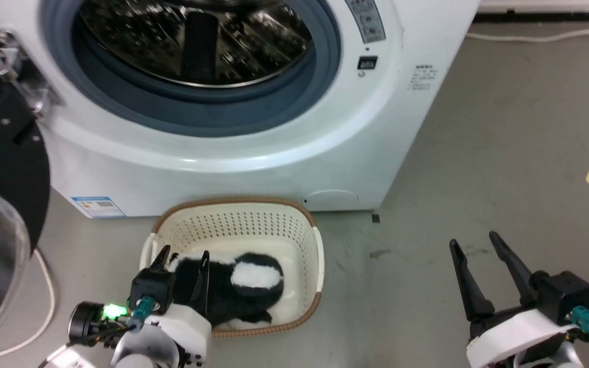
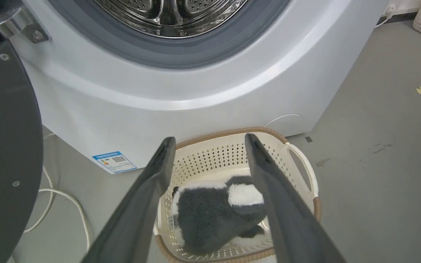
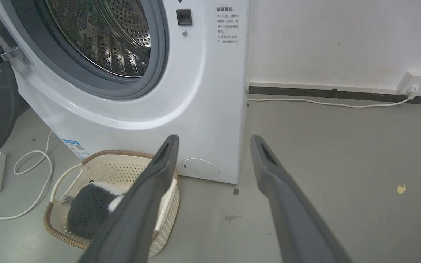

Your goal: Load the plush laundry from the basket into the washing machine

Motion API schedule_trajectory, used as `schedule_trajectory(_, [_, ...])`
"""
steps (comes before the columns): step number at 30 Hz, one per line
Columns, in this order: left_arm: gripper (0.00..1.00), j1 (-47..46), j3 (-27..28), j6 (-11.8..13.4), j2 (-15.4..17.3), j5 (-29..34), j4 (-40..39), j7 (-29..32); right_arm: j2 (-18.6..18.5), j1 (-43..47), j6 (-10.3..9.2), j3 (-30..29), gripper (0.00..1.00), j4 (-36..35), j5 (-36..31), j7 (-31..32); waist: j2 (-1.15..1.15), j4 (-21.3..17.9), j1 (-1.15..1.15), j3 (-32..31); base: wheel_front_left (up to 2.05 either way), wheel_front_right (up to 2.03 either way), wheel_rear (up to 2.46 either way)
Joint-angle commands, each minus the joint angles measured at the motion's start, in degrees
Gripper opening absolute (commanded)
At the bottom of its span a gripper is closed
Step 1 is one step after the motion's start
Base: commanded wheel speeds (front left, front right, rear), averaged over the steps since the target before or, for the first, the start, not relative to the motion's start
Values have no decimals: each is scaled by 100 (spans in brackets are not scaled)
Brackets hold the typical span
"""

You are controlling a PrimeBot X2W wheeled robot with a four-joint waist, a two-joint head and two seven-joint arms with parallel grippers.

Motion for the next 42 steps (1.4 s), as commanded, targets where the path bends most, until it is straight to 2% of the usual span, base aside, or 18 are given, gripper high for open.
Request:
schedule_trajectory(1, [100, -149, -48, -30, 45, -40, 119, 9, 0, -120, -2, -15, 100, -6, 60, -81, 0, -64, -1, 120, 0, 0, 0])
schedule_trajectory(8, [100, -447, -419, -84, 166, -284, 798, 511, -1, -247, -2, -60, 100, 104, 236, -165, 0, -217, -1, 383, 0, 0, 0])
schedule_trajectory(21, [100, -985, -1064, -167, 767, -851, 1680, 900, -1, -419, -3, 47, 100, 250, 600, -332, 0, -608, -1, 1091, 0, 0, 0])
schedule_trajectory(30, [100, -1492, -1311, -179, 1138, -1029, 2235, 962, -1, -563, -3, 138, 100, 353, 915, -452, 0, -818, -1, 1607, 0, 0, 0])
schedule_trajectory(35, [100, -1761, -1435, -67, 1310, -1059, 2479, 898, -1, -639, -3, 173, 100, 396, 1012, -512, 0, -917, -1, 1851, 0, 0, 0])
schedule_trajectory(36, [100, -2012, -1557, -11, 1481, -1115, 2737, 878, -1, -702, -4, 246, 100, 410, 1143, -572, 0, -1016, -1, 2094, 0, 0, 0])
schedule_trajectory(42, [100, -2362, -1700, 43, 1770, -1169, 2998, 780, -1, -793, -4, 253, 100, 438, 1304, -643, 0, -1137, -1, 2402, 0, 0, 0])
